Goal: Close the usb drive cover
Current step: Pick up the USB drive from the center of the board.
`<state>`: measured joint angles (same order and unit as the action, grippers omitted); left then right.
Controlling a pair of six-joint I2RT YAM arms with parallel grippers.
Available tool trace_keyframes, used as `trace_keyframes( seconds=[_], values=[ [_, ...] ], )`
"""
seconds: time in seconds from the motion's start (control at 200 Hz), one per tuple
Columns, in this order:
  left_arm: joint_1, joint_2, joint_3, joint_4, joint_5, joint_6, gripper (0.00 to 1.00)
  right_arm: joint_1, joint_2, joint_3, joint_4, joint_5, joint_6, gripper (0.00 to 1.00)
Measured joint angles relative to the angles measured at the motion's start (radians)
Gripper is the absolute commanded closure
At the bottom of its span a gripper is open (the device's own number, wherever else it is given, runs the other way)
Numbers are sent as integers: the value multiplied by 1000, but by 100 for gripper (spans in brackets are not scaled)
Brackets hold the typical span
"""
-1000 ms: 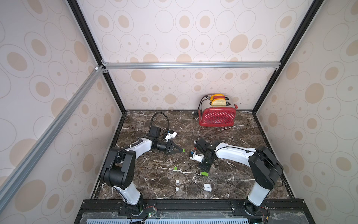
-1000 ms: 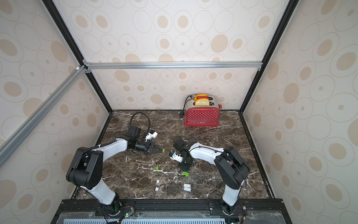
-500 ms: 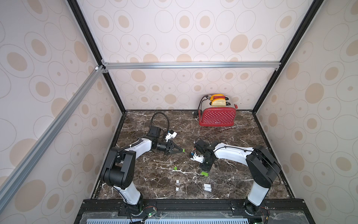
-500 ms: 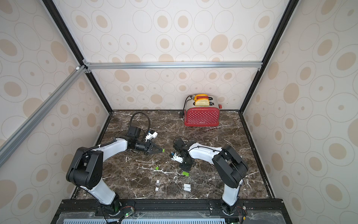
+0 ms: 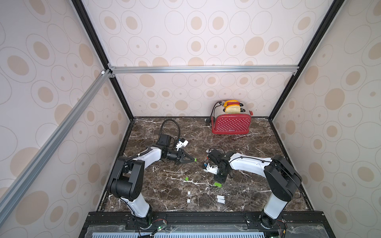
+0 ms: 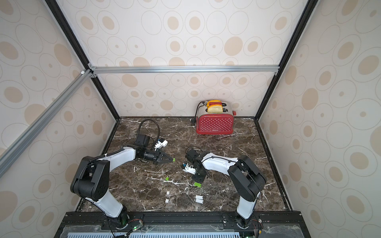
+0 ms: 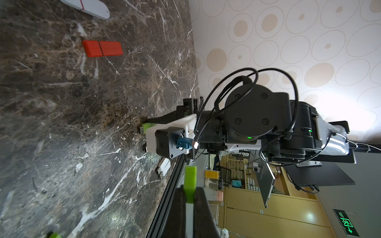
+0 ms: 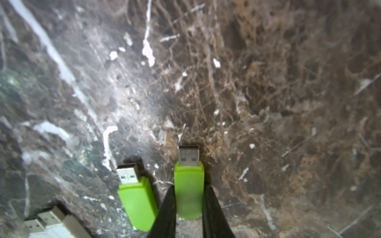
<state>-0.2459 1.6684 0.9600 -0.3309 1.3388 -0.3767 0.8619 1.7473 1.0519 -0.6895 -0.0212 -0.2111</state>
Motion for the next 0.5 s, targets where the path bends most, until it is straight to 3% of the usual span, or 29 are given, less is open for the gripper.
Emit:
trace_keyframes(
  seconds=[0.175,0.501],
  values=[
    [-1,23,6,0,7,0,94,0,-20,0,-3,2,-13,87],
    [-40,68,23,-9,37,0,95,0,-201,59,14,-8,-110,93]
  ],
)
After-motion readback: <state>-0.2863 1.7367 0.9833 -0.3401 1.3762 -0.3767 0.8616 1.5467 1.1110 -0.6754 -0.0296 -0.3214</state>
